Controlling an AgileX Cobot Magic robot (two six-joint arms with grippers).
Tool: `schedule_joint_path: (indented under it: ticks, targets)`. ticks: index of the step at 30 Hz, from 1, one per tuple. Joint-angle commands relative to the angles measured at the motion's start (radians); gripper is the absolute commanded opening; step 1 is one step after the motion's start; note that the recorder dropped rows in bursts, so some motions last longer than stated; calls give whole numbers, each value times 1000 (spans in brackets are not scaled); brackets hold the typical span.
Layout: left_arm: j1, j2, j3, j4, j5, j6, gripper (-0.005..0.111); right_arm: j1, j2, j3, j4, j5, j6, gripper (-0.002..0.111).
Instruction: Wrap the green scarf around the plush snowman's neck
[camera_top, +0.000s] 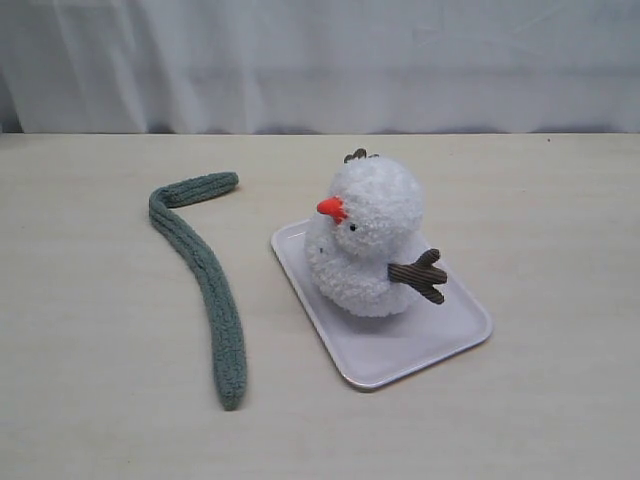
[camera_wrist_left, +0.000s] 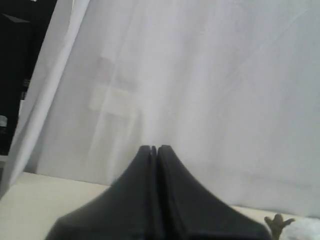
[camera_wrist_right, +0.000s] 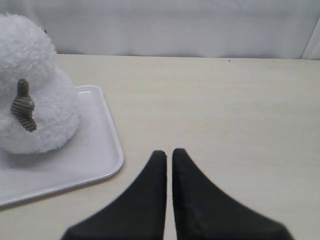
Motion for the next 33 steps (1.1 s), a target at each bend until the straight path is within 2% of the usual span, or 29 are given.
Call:
schedule_joint_path:
  ticks: [1,4,8,11,14,18,22,28,30,33]
  targets:
    - [0,88,-103,163,141,7,0,-2,-5,2,-2,-3,0,4]
    - [0,185,-155,217,204,7,0,-2,-5,2,-2,-3,0,4]
    - [0,366,-187,205,281,23,0,-2,-5,2,-2,-3,0,4]
    - [0,502,-187,169,287,25,0,-2,-5,2,-2,-3,0,4]
    - [-2,635,-208,59,282,105,0,-2,-5,2,-2,-3,0,4]
    - [-2,802,-253,-205,287,384,3,-2,-5,2,-2,-3,0,4]
    - [-2,922,-272,-398,257,574,25,-2,-5,2,-2,-3,0,4]
    - [-2,1089,-305,-453,245,605,78,-2,-5,2,-2,-3,0,4]
    - [-2,1142,-330,-473,286,641,86,-2,-5,2,-2,-3,0,4]
    - [-2,1211,-375,-517,316,657,86,-2,-5,2,-2,-3,0,4]
